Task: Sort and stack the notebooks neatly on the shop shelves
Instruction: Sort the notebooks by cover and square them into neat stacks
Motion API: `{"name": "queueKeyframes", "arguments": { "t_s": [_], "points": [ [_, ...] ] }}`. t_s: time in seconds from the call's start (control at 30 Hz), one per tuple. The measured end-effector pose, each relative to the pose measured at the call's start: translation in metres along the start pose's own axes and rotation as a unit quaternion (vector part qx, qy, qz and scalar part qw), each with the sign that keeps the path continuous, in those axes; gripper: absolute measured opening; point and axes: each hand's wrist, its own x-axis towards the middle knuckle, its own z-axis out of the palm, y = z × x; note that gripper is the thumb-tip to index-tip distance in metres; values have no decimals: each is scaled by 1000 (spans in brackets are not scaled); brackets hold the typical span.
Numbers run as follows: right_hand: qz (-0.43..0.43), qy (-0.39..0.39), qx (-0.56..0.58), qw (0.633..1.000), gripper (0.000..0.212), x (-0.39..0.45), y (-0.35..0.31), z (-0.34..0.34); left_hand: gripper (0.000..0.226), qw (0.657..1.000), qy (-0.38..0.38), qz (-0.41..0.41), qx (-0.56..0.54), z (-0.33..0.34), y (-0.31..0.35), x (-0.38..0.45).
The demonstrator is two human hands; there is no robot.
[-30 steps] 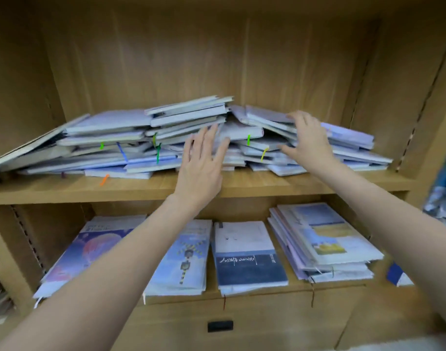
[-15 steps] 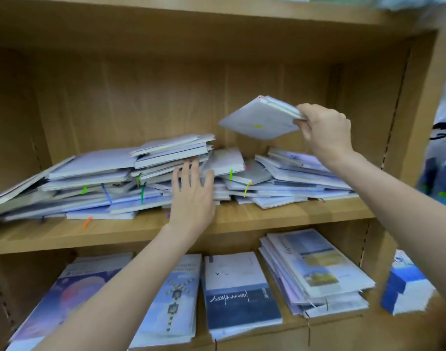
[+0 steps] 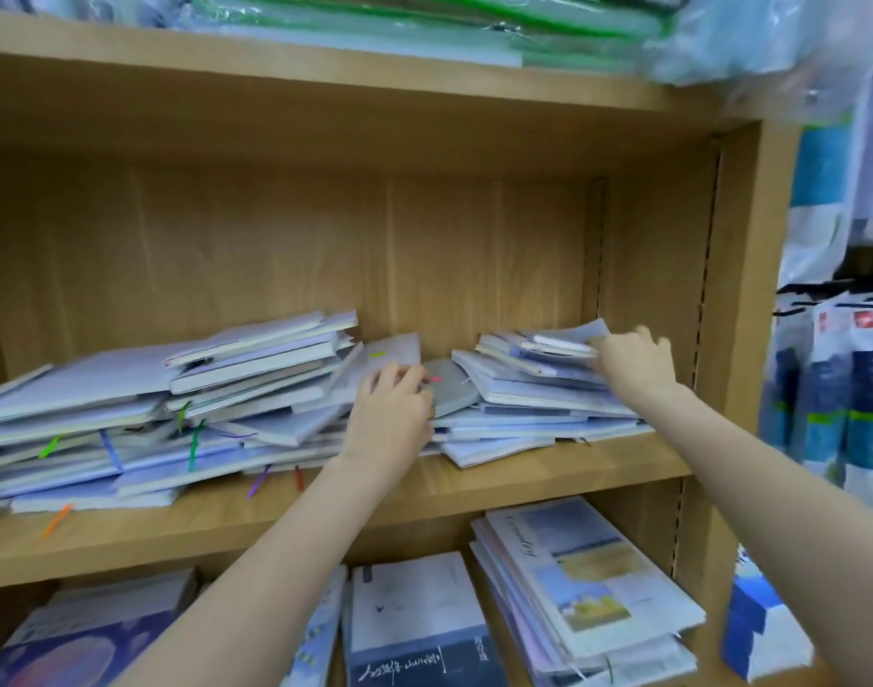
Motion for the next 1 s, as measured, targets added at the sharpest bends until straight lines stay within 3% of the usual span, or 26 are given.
{"name": "queueKeyframes", "arguments": {
  "t_s": [0.13, 0.23, 0.37, 0.53, 0.6, 0.7, 0.77, 0.83, 0.93, 1.0],
  "points": [
    [-25, 18, -36, 999, 32, -4, 3, 4, 37, 999, 7, -9, -33, 1, 0, 0],
    [-71, 5, 52, 996, 51, -12, -5, -2, 35, 997, 30, -8, -68, -1, -1, -2],
    [-185, 40, 140, 972, 54, -25, -31, -6, 44, 999, 1, 18, -32, -13, -12, -17],
    [-185, 6, 89, 979, 64, -28, -29, 7, 66, 998, -67, -4, 18, -24, -33, -37],
    [-211, 32, 87, 973, 70, -30, -23, 8, 59, 998, -63, -13, 25, -24, -32, -35],
    [-111, 52, 100, 987, 84, -29, -4, 8, 35, 999, -45, -14, 14, -21, -22, -32],
    [-39, 0, 109, 993, 76, -26, 9, 11, 29, 999, -48, -25, 5, -21, -17, -27],
    [-33, -35, 144, 988, 56, -26, 18, 15, 29, 998, -41, -28, -37, -19, -12, -23],
    [-81, 19, 133, 988, 42, -24, 25, 20, 24, 997, -16, -21, -79, -19, 1, -13],
    [-112, 33, 87, 989, 41, -18, 28, 21, 34, 997, -13, 1, -81, -17, 13, 0]
  ]
}}
